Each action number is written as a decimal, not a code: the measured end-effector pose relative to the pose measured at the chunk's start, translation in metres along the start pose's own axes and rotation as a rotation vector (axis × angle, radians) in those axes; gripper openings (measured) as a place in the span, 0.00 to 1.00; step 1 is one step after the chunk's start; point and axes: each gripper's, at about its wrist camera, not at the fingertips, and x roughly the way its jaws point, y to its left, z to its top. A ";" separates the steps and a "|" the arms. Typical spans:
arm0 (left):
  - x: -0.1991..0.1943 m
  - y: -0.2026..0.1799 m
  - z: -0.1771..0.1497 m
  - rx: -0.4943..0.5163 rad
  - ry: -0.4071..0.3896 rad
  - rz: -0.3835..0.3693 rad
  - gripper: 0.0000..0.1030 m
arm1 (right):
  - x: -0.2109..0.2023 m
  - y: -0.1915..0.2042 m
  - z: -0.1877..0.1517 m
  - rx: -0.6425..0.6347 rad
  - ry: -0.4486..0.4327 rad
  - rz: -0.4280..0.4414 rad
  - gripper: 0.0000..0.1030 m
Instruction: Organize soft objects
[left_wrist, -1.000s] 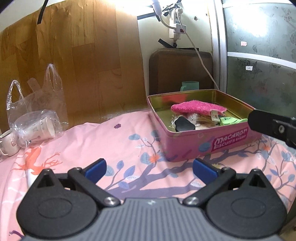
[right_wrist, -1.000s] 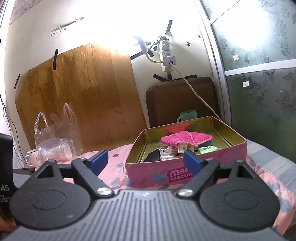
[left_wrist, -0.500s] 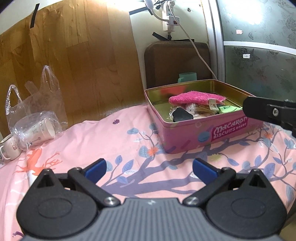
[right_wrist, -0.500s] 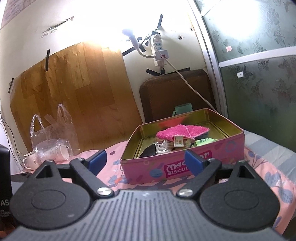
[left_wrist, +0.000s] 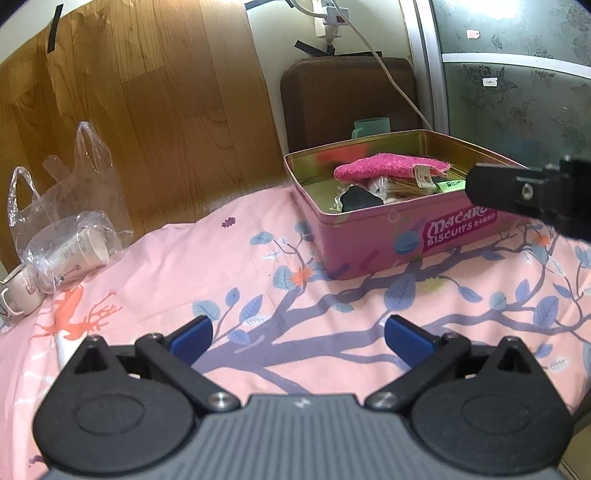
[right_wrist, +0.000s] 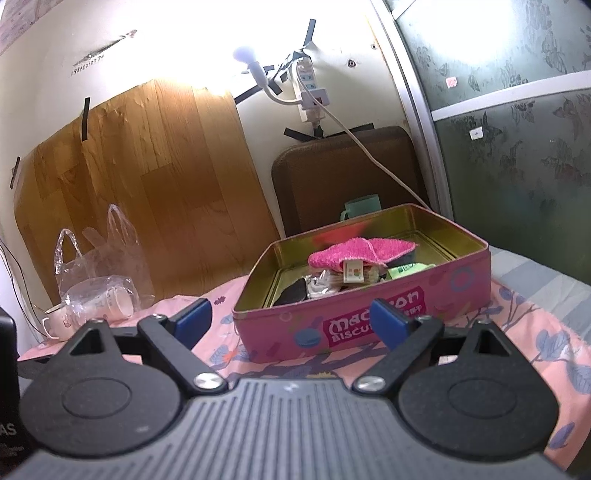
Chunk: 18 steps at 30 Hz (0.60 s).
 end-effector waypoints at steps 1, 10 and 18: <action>0.001 0.000 0.000 -0.001 0.003 -0.004 1.00 | 0.001 -0.001 -0.001 0.000 0.003 -0.003 0.92; 0.006 -0.004 -0.002 0.015 0.024 -0.022 1.00 | 0.004 -0.005 -0.004 0.031 0.009 -0.020 0.92; 0.005 -0.005 -0.003 0.015 0.024 -0.028 1.00 | 0.004 -0.003 -0.005 0.037 0.010 -0.023 0.92</action>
